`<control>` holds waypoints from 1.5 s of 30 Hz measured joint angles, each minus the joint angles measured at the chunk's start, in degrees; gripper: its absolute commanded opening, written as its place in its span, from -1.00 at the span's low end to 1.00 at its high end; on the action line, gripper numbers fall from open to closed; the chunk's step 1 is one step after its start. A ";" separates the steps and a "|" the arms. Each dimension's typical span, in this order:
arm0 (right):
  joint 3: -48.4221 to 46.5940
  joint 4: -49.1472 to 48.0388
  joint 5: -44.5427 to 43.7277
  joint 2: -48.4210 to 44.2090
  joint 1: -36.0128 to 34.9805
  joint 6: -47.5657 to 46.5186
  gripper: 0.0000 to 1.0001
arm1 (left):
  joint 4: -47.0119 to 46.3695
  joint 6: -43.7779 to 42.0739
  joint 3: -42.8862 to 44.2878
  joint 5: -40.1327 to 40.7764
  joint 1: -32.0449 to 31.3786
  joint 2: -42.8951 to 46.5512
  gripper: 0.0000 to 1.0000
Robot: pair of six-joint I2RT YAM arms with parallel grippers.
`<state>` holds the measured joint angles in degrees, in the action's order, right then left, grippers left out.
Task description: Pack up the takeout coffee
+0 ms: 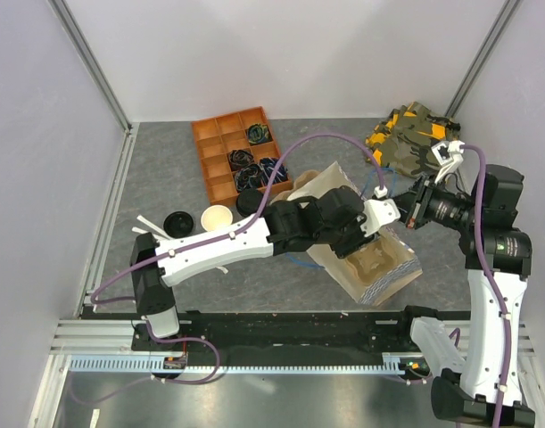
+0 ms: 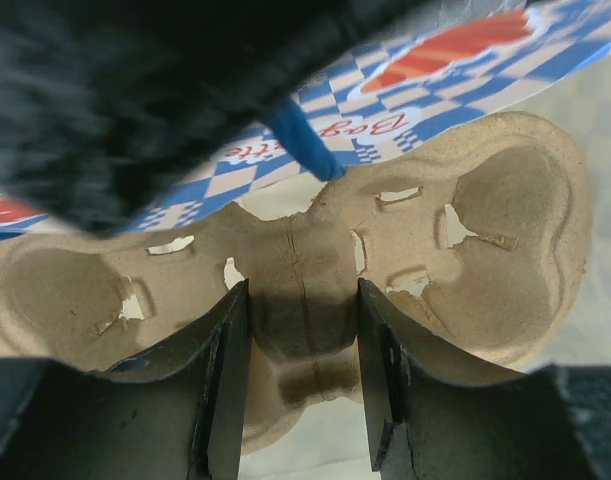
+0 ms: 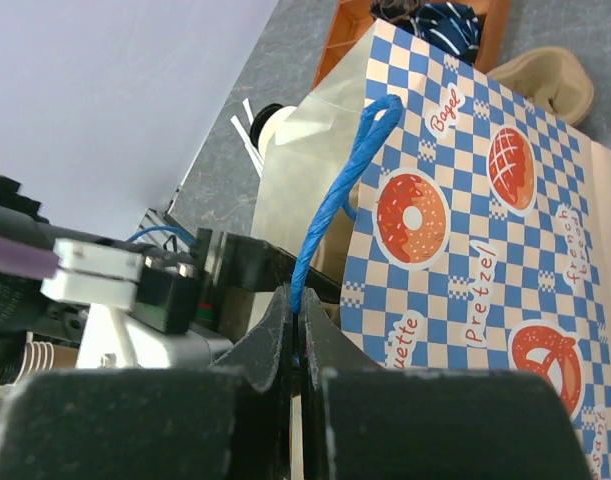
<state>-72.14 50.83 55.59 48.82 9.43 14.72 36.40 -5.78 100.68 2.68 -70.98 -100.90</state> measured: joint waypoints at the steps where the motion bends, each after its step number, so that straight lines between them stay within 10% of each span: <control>1: 0.00 0.28 -0.17 0.09 0.00 0.13 -1.00 | -0.79 -0.17 -0.96 -0.02 -0.02 0.00 -0.44; 21: -3.19 1.14 -4.09 2.64 0.13 3.28 -1.00 | -10.14 1.92 -16.28 -0.24 1.01 1.01 -0.55; 45: -6.88 4.57 -8.79 11.19 2.89 -4.31 -1.00 | -4.09 0.04 -0.13 -2.84 3.98 -15.10 -0.60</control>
<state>-79.02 55.40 46.81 60.01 12.32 10.41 32.32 -5.74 100.55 -0.16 -67.00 -116.01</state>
